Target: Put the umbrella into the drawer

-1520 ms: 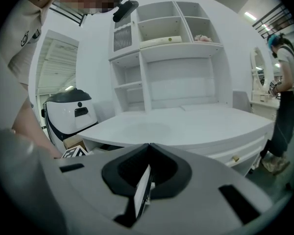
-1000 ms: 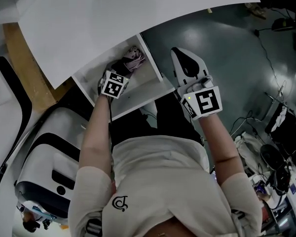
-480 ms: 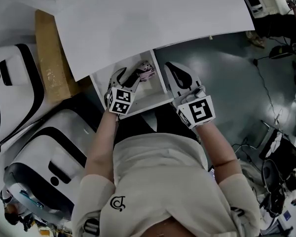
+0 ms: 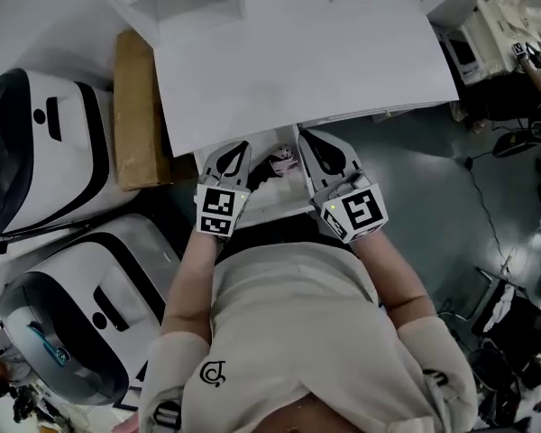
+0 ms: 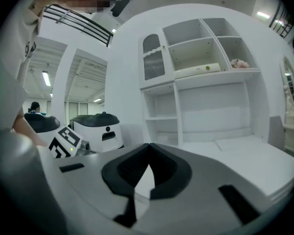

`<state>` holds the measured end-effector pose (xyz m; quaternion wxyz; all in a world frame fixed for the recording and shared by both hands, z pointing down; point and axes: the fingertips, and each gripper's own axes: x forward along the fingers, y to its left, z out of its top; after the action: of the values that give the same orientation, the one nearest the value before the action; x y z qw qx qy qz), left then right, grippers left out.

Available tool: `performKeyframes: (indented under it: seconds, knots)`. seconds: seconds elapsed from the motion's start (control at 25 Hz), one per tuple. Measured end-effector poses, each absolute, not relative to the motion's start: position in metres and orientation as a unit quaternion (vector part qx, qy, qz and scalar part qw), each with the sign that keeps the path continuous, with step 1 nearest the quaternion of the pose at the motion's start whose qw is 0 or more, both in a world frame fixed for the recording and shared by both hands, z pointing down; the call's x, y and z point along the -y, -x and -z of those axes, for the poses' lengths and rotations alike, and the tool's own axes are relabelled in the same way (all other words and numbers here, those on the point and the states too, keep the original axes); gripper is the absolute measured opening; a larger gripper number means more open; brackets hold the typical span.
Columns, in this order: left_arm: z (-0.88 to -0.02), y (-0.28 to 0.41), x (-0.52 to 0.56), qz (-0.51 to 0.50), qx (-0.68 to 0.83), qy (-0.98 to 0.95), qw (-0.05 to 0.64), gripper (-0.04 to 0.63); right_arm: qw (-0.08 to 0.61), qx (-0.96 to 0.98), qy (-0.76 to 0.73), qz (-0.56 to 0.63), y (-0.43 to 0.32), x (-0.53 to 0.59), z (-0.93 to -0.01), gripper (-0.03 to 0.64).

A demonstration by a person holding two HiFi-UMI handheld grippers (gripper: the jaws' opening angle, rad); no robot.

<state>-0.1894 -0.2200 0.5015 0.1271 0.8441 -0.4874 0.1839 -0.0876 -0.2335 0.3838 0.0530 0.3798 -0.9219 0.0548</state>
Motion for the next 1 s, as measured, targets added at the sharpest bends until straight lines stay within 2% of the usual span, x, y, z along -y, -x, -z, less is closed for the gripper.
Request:
performKeyframes:
  seconds: [0.16,0.44,1.0]
  knots:
    - [-0.443,0.223,0.222,-0.123,0.523,-0.837,0.108,0.011,0.038,0.932,-0.358,-0.042,0.107,0.231,-0.365,0.006]
    - [-0.366,0.278,0.21,-0.073,0.578,-0.811,0.044,0.011,0.015,0.943,-0.331,-0.016,0.136,0.233,-0.335,0.006]
    - [-0.311,0.338,0.189,-0.021,0.615,-0.788,0.015,0.011,-0.005,0.949,-0.316,0.0,0.168,0.236,-0.309,0.005]
